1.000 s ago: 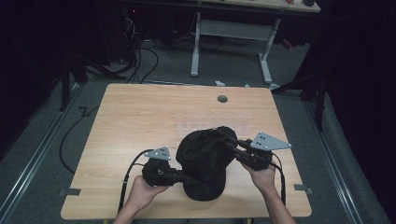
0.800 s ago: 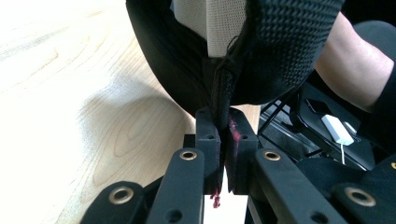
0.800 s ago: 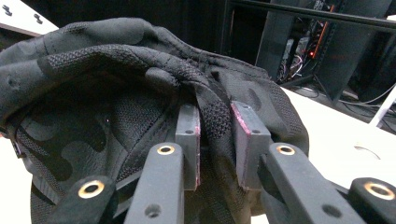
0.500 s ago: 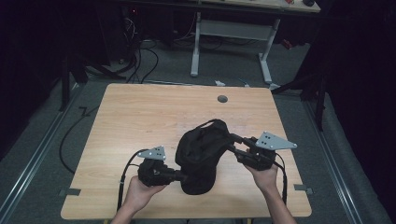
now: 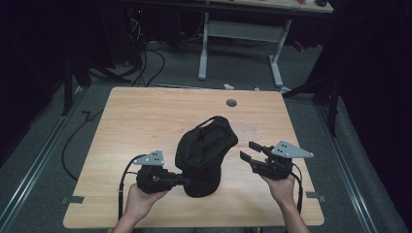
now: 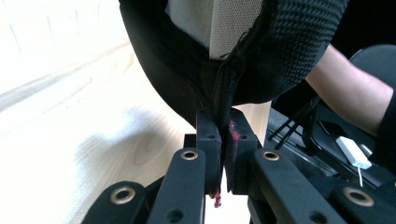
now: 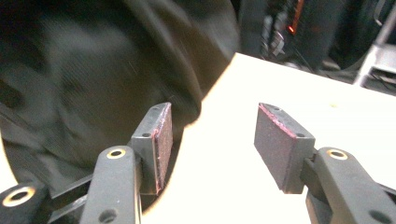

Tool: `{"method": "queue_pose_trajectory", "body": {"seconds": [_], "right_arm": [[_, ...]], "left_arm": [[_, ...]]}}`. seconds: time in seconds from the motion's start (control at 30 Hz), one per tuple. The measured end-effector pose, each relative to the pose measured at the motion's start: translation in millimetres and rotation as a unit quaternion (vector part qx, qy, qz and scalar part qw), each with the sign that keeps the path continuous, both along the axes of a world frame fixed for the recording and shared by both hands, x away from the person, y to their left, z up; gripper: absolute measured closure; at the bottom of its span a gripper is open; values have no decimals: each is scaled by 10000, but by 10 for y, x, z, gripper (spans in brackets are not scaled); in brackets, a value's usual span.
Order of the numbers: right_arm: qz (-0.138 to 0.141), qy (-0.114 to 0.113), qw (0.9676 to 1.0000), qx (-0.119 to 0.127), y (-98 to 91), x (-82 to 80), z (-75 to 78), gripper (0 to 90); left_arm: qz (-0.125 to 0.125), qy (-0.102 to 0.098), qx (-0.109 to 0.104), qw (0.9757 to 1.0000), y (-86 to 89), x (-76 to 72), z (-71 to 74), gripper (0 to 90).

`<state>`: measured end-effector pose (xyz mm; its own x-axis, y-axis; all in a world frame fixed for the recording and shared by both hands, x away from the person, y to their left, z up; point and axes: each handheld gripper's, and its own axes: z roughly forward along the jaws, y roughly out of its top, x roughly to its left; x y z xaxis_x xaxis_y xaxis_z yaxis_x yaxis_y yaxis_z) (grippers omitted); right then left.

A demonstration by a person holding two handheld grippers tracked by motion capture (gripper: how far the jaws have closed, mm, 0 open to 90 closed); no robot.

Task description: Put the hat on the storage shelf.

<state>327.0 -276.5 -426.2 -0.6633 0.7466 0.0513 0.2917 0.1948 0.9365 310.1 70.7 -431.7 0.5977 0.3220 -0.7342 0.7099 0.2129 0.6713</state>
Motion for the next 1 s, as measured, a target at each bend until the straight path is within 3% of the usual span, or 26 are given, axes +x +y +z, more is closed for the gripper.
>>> {"method": "queue_pose_trajectory", "body": {"seconds": [0.1, 0.23, 0.27, 0.33, 0.4, 0.57, 0.77, 1.0], "right_arm": [[-244, 152, 9995, -153, -39, 7, -96, 466], [-626, 461, 9963, -362, -108, 32, -292, 463], [-822, 634, 9935, -464, -143, 46, -393, 462], [-878, 680, 9925, -514, -158, 55, -433, 458], [-1031, 853, 9891, -611, -193, 75, -537, 448], [-1374, 1214, 9790, -887, -252, 105, -780, 437], [-1648, 1409, 9696, -1135, -291, 125, -956, 425], [-1737, 1486, 9642, -1346, -269, 141, -1041, 413]], "left_arm": [[87, -51, -52, 9999, 22, 0, 38, 862], [203, -141, -65, 9997, 51, 10, 71, 861], [250, -164, -79, 9995, 59, 12, 82, 862], [327, -212, -107, 9992, 73, 15, 96, 861], [387, -242, -131, 9989, 90, 25, 103, 861], [591, -290, -190, 9976, 119, 50, 119, 862], [793, -416, -200, 9958, 162, 77, 156, 861], [948, -450, -203, 9943, 185, 119, 170, 861]]}}
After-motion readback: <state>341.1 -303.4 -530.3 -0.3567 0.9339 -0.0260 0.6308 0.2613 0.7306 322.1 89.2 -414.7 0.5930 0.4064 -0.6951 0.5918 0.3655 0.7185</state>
